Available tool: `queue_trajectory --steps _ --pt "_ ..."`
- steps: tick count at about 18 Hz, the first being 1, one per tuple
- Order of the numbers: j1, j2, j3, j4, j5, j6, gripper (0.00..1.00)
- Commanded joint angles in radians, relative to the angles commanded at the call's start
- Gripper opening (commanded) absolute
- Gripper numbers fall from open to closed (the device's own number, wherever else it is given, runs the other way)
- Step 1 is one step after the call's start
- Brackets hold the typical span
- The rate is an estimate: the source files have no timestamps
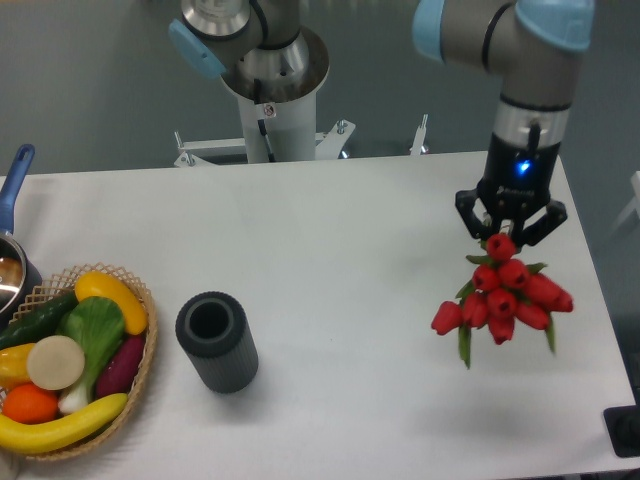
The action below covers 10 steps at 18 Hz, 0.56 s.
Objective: Pick up the flowers from the vase
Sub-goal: 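Carry the held tulips away from the vase over the open table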
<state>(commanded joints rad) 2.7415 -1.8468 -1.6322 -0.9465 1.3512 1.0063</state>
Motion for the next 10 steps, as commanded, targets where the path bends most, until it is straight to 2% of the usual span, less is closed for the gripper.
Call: queue_trajectory --steps 3,6,10 --pt "-0.013 -0.029 0.018 -0.008 0.043 0.002 0.09" --pt "-0.014 -0.031 0.023 -0.008 0.052 0.002 0.07" --pt "-0.016 -0.029 0.023 -0.037 0.066 0.008 0.07"
